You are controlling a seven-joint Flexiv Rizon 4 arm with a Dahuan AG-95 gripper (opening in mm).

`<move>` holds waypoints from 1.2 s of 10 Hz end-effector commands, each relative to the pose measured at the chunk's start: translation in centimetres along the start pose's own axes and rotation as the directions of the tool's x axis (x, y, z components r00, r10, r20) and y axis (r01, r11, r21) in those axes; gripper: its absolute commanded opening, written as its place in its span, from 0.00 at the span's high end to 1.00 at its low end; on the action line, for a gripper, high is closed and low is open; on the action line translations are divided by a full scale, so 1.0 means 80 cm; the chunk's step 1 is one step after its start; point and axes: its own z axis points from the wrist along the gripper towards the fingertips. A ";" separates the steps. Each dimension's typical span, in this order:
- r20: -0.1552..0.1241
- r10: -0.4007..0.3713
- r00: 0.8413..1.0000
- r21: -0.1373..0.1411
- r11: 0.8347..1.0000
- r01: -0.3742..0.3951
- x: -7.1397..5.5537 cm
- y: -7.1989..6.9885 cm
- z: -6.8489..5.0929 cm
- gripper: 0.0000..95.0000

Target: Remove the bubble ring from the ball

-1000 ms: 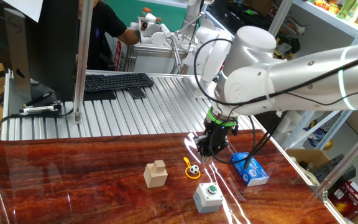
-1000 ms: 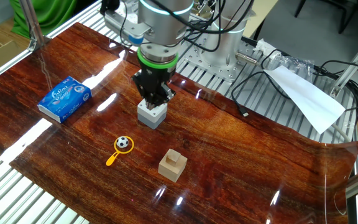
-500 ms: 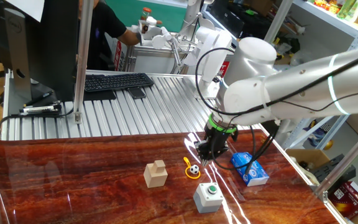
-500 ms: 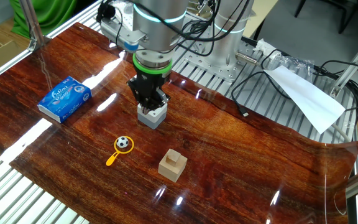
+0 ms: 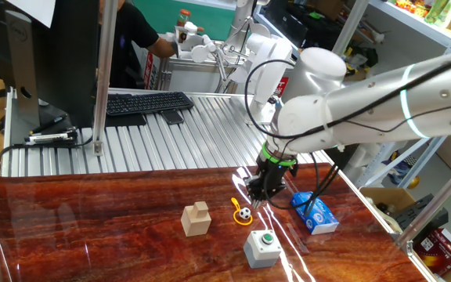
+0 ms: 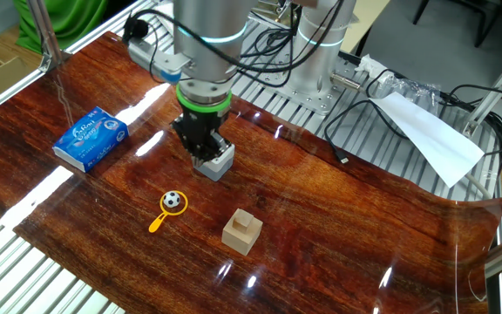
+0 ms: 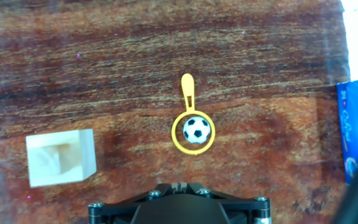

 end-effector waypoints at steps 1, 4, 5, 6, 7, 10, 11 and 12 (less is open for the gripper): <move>-0.004 -0.001 1.000 -0.006 1.000 0.001 -0.007 -0.003 0.005 1.00; -0.002 -0.007 1.000 0.000 1.000 0.007 -0.015 -0.005 0.012 1.00; 0.002 -0.006 1.000 -0.002 1.000 0.006 -0.018 -0.006 0.017 1.00; 0.006 -0.008 1.000 -0.002 1.000 0.008 -0.021 -0.007 0.023 1.00; 0.008 -0.010 1.000 -0.003 1.000 0.010 -0.023 -0.008 0.028 1.00; 0.006 -0.017 1.000 -0.001 1.000 0.017 -0.034 -0.011 0.036 1.00; 0.006 -0.021 1.000 -0.001 1.000 0.021 -0.039 -0.013 0.038 1.00; 0.006 -0.025 1.000 0.001 1.000 0.025 -0.045 -0.016 0.042 1.00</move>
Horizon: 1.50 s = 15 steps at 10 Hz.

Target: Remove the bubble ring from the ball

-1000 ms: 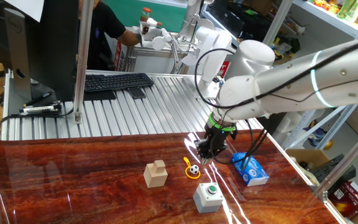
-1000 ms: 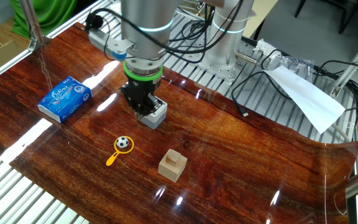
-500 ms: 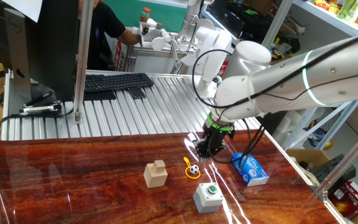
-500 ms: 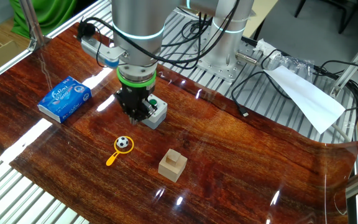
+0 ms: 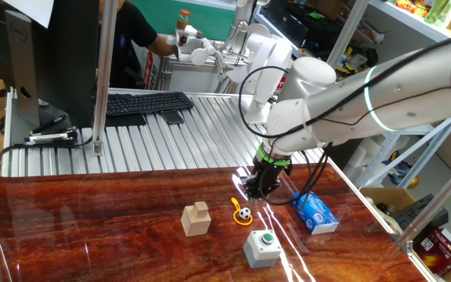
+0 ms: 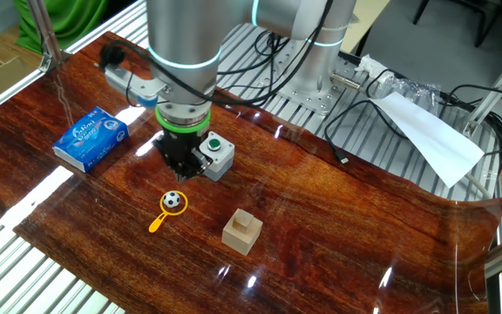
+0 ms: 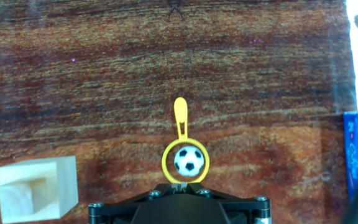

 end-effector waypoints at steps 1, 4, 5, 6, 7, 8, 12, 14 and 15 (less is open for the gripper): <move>0.002 -0.004 1.000 0.003 1.000 0.004 -0.008 -0.003 0.005 1.00; 0.002 -0.010 1.000 0.001 1.000 0.010 -0.020 -0.009 0.013 1.00; 0.003 -0.013 1.000 0.000 1.000 0.013 -0.023 -0.011 0.015 1.00; 0.003 -0.018 1.000 0.000 1.000 0.018 -0.028 -0.014 0.017 1.00; 0.003 -0.023 1.000 0.000 1.000 0.023 -0.031 -0.016 0.019 1.00; 0.002 -0.030 1.000 -0.001 1.000 0.030 -0.036 -0.019 0.021 1.00; 0.001 -0.032 0.999 -0.004 0.999 0.032 -0.046 -0.024 0.027 1.00; 0.001 -0.029 1.000 -0.004 1.000 0.029 -0.047 -0.021 0.026 1.00; 0.001 -0.029 1.000 -0.006 1.000 0.029 -0.047 -0.021 0.026 1.00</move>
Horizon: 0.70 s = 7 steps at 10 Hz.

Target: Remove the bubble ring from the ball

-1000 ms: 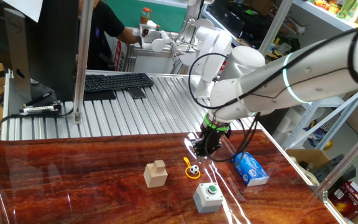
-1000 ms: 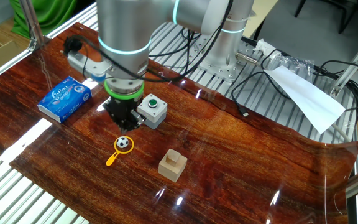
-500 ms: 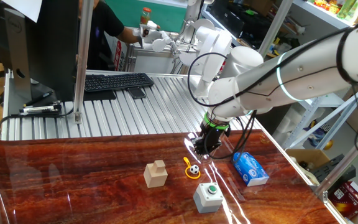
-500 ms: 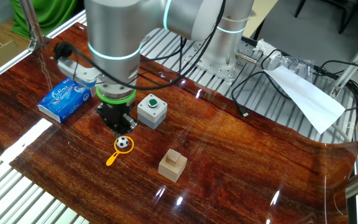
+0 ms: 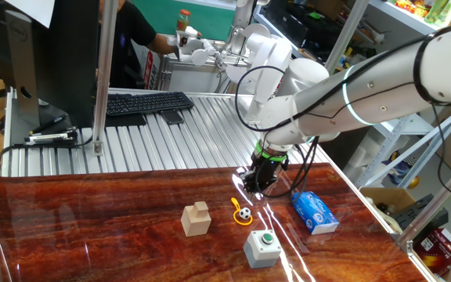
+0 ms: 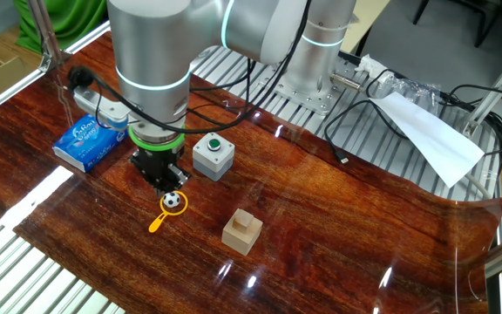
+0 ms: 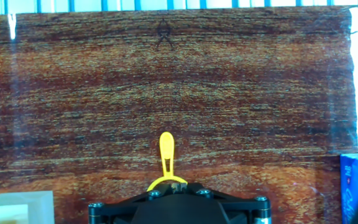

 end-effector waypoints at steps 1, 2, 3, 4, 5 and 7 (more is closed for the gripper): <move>-0.001 0.003 1.000 -0.003 1.000 -0.003 -0.001 0.000 0.000 1.00; -0.002 0.005 1.000 -0.002 1.000 -0.005 -0.001 0.000 0.000 1.00; -0.002 0.008 1.000 -0.004 1.000 -0.008 -0.001 0.001 0.000 1.00; -0.002 0.011 1.000 -0.004 1.000 -0.011 -0.002 0.001 0.000 1.00; -0.003 0.013 1.000 -0.005 1.000 -0.013 -0.002 0.002 0.000 1.00; -0.002 0.016 1.000 -0.001 1.000 -0.016 -0.002 0.002 0.000 1.00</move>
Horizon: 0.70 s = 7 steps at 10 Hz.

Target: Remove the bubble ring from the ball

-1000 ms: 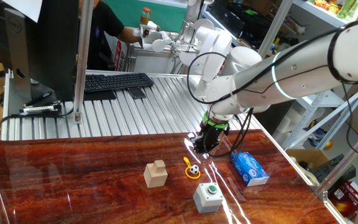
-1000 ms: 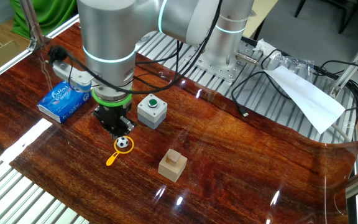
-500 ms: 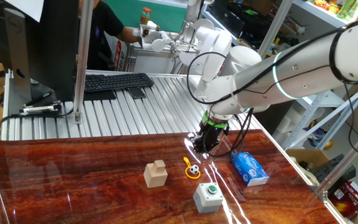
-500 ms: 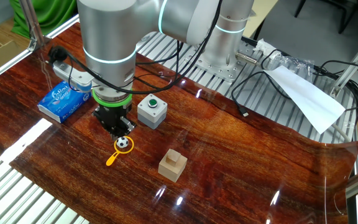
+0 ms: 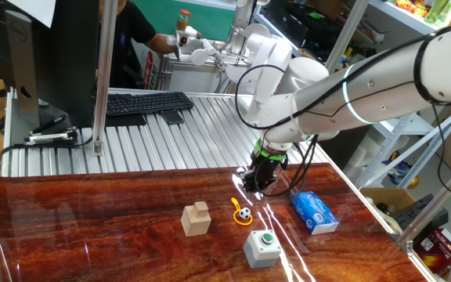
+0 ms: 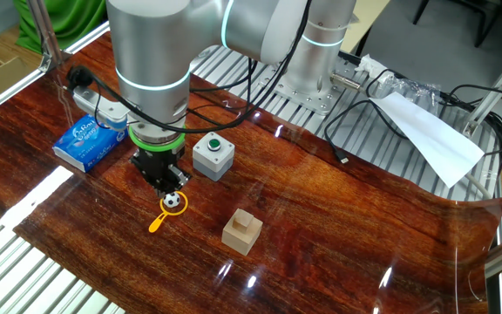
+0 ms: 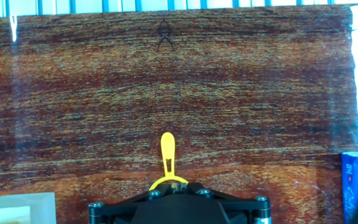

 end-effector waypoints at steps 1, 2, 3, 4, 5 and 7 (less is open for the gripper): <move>0.002 -0.003 1.000 0.006 1.000 0.003 0.001 0.000 0.000 1.00; 0.003 -0.007 1.000 0.008 1.000 0.007 0.001 0.000 0.000 1.00; 0.003 -0.007 1.000 0.009 1.000 0.007 0.001 0.000 0.000 1.00; 0.003 -0.010 1.000 0.010 1.000 0.010 0.001 0.000 0.000 1.00; 0.003 -0.013 1.000 0.010 1.000 0.013 0.001 0.000 0.000 1.00; 0.008 -0.010 1.000 0.010 1.000 0.010 0.001 0.000 0.000 1.00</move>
